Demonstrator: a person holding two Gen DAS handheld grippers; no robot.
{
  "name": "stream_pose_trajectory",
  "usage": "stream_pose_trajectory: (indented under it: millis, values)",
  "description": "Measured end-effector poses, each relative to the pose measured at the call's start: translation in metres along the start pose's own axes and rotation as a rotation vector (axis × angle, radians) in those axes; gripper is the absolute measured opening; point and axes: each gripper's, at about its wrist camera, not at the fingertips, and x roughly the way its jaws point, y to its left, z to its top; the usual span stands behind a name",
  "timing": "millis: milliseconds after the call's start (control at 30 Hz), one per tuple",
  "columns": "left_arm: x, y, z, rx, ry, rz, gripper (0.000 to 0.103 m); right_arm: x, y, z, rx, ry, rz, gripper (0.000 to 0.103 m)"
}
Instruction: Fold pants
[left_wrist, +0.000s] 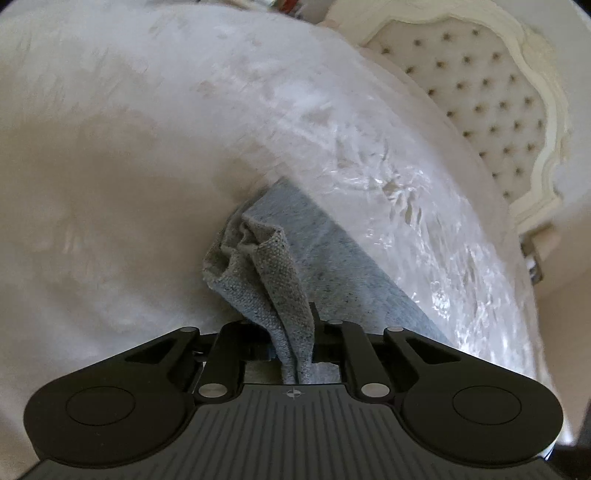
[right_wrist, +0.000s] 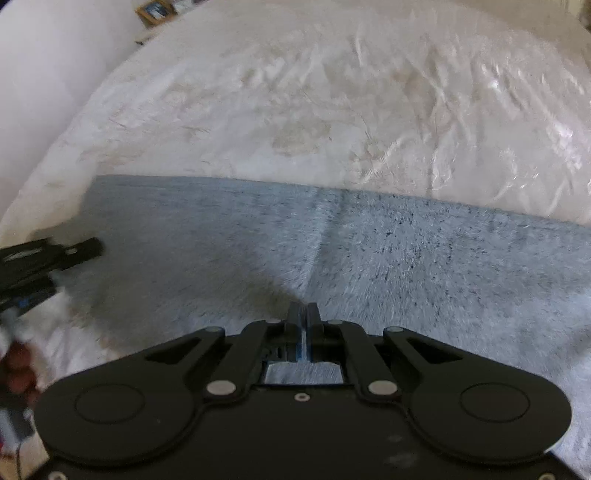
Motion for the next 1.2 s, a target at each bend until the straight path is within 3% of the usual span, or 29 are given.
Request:
stream_pose_trajectory:
  millis: [67,233,333,433,567,700,767,867,967,1033,1067,1200]
  values:
    - [-0.007,-0.010,0.000,0.036,-0.021,0.004,0.012,0.020,-0.010,0.007,0.066,0.065,0.002,0.000]
    - [-0.030,-0.048,0.002,0.171,-0.086,-0.005,0.012,0.025,-0.018,0.014,0.061,0.067,0.038,0.001]
    - [-0.051,-0.082,0.002,0.277,-0.141,-0.036,0.012,0.004,-0.029,0.011,0.063,-0.018,0.099,0.015]
    - [-0.075,-0.126,-0.007,0.402,-0.202,-0.077,0.012,-0.024,-0.050,0.001,0.146,-0.097,0.147,0.016]
    - [-0.094,-0.195,-0.035,0.570,-0.254,-0.153,0.012,-0.052,-0.082,-0.018,0.199,-0.128,0.173,0.016]
    - [-0.074,-0.263,-0.088,0.697,-0.193,-0.240,0.014,-0.073,-0.129,-0.039,0.235,-0.120,0.150,0.016]
    - [-0.046,-0.291,-0.122,0.730,-0.103,-0.254,0.017,-0.084,-0.157,-0.050,0.266,-0.111,0.124,0.017]
    - [0.008,-0.324,-0.172,0.785,0.111,-0.267,0.030,-0.092,-0.200,-0.068,0.307,-0.081,0.077,0.021]
    - [0.033,-0.338,-0.208,0.827,0.209,-0.251,0.029,-0.095,-0.238,-0.084,0.320,-0.022,-0.017,0.022]
    - [0.027,-0.340,-0.216,0.830,0.210,-0.269,0.030,-0.103,-0.261,-0.092,0.353,-0.024,-0.008,0.025]
    - [0.020,-0.339,-0.215,0.829,0.198,-0.284,0.030,-0.108,-0.269,-0.095,0.361,-0.033,-0.009,0.033]
    - [-0.007,-0.334,-0.202,0.837,0.078,-0.259,0.044,-0.131,-0.286,-0.093,0.369,-0.131,0.049,0.047]
